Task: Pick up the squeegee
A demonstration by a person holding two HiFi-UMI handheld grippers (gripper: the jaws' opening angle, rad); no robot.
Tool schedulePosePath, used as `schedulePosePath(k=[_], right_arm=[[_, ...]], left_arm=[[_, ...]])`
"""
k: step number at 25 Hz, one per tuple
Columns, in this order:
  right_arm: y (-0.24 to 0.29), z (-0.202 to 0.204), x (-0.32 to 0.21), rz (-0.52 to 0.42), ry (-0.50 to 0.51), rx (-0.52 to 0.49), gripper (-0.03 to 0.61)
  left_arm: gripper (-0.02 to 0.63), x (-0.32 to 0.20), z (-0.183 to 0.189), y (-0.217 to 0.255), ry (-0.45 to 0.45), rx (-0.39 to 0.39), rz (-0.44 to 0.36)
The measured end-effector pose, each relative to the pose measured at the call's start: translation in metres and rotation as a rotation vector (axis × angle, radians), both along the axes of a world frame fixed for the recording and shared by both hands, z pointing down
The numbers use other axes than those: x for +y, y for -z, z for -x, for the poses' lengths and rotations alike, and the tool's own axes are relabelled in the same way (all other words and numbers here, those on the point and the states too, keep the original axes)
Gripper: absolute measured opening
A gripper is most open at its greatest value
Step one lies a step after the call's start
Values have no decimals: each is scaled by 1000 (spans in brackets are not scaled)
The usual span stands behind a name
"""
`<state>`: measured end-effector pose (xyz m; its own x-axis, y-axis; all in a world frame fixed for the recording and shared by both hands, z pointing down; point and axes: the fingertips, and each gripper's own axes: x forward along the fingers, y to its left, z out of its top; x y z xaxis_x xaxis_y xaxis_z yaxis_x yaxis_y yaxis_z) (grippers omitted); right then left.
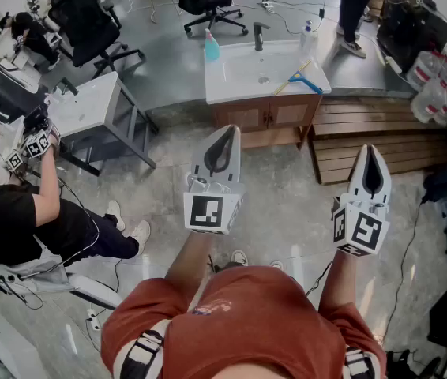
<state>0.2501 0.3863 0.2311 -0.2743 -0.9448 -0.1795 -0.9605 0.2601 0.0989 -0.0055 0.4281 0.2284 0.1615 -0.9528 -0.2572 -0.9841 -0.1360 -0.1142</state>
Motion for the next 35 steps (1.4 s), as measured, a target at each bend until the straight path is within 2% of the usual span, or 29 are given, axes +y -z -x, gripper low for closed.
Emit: schedulePosePath(k=[8, 19, 22, 26, 35], right_arm=[[-7, 22, -13, 5, 18, 7, 6], [-20, 83, -12, 25, 47, -12, 6], [-21, 106, -8, 7, 82, -36, 6], [-28, 128, -7, 6, 60, -14, 6], [-38, 141, -29, 31, 57, -10, 6]], left_arm=[[18, -11, 11, -4, -2, 1, -6], [18, -6, 78, -17, 13, 39, -7], [18, -5, 100, -22, 17, 42, -3], [18, -6, 125, -25, 22, 47, -5], [18, -22, 142, -36, 37, 26, 22]])
